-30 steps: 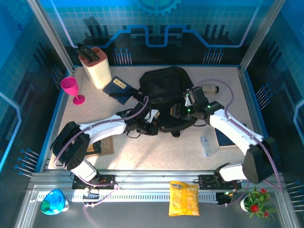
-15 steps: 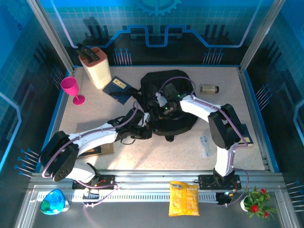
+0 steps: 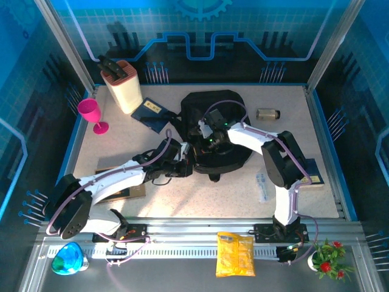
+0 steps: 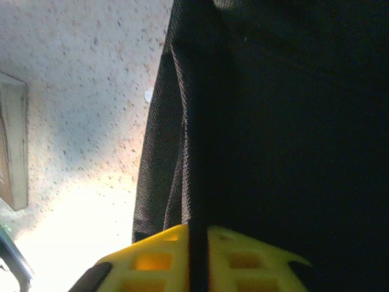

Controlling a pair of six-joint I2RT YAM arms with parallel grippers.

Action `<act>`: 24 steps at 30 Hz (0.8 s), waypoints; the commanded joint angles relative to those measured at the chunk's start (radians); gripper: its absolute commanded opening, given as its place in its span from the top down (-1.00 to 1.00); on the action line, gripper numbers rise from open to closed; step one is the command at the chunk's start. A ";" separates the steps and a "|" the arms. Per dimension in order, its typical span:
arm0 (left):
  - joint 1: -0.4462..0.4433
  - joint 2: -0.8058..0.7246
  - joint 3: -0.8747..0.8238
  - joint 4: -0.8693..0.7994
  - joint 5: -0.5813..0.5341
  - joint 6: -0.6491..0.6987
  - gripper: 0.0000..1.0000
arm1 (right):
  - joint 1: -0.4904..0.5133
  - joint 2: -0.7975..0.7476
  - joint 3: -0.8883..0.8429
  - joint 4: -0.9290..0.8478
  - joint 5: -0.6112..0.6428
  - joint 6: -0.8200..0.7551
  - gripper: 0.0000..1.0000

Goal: Pack the student bag
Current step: Unzip the student bag at the center of the table.

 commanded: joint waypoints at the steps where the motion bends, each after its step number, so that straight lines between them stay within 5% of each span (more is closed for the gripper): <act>1: 0.006 -0.035 -0.009 -0.080 -0.017 0.027 1.00 | -0.046 -0.091 -0.061 0.108 0.037 0.076 0.84; 11: 0.009 0.061 0.023 -0.086 0.009 0.029 1.00 | -0.087 -0.238 -0.229 0.349 -0.073 0.163 0.85; 14: 0.011 0.093 0.067 -0.085 0.017 0.062 1.00 | -0.085 -0.232 -0.211 0.254 -0.030 0.161 0.64; 19: 0.018 0.156 0.146 -0.100 0.034 0.127 1.00 | -0.096 -0.406 -0.275 0.087 0.139 0.256 0.00; 24: 0.023 0.206 0.194 -0.098 0.056 0.155 1.00 | -0.090 -0.619 -0.341 -0.156 0.274 0.479 -0.30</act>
